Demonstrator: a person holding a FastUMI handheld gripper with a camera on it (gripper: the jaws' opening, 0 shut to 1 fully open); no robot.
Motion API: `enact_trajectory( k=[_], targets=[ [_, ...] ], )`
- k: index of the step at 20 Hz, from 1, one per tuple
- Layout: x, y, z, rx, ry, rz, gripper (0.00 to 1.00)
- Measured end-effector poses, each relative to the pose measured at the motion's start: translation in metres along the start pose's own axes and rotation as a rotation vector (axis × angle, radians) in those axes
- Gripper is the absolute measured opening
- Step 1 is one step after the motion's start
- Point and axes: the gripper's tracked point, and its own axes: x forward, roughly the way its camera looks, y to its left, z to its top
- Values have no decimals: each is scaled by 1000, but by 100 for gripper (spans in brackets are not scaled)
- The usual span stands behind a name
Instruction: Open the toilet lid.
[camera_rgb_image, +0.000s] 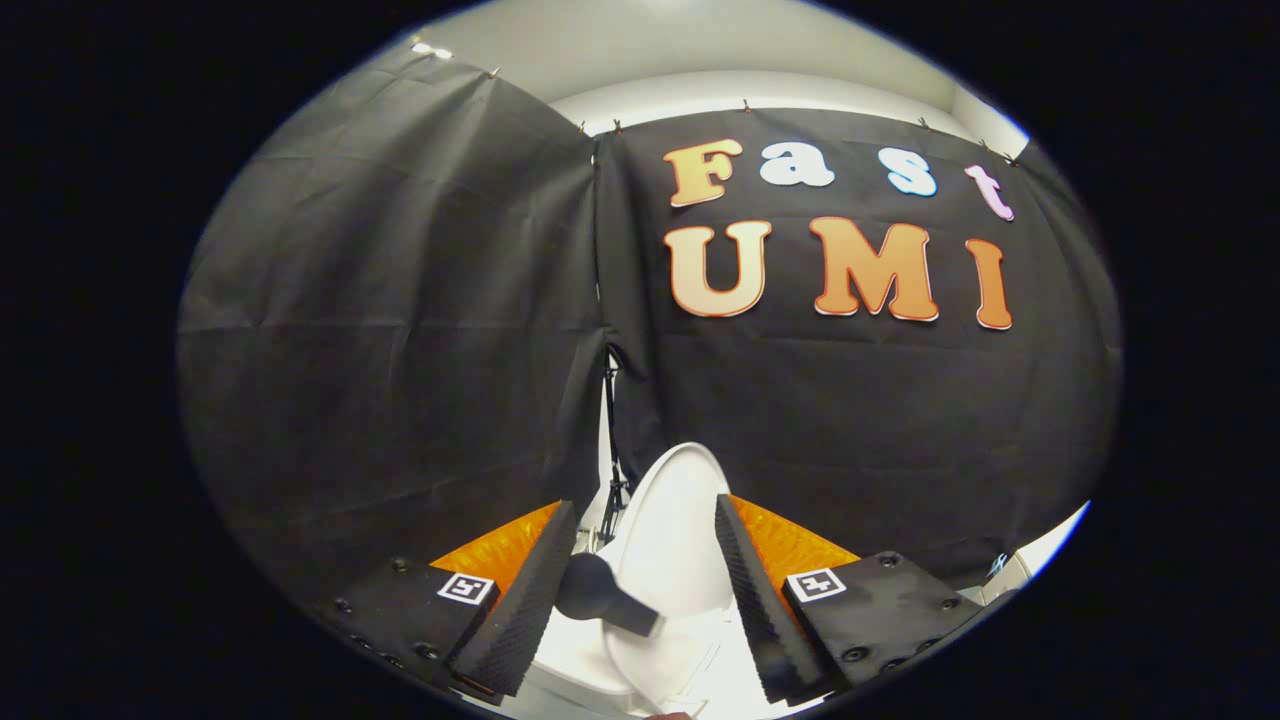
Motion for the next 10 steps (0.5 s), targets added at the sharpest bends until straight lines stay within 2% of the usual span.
enact_trajectory(
  k=[6,10],
  targets=[
    [-62,-107,58,-49,-114,-85,91],
    [-120,-178,75,-69,-152,-132,91]
  ],
)
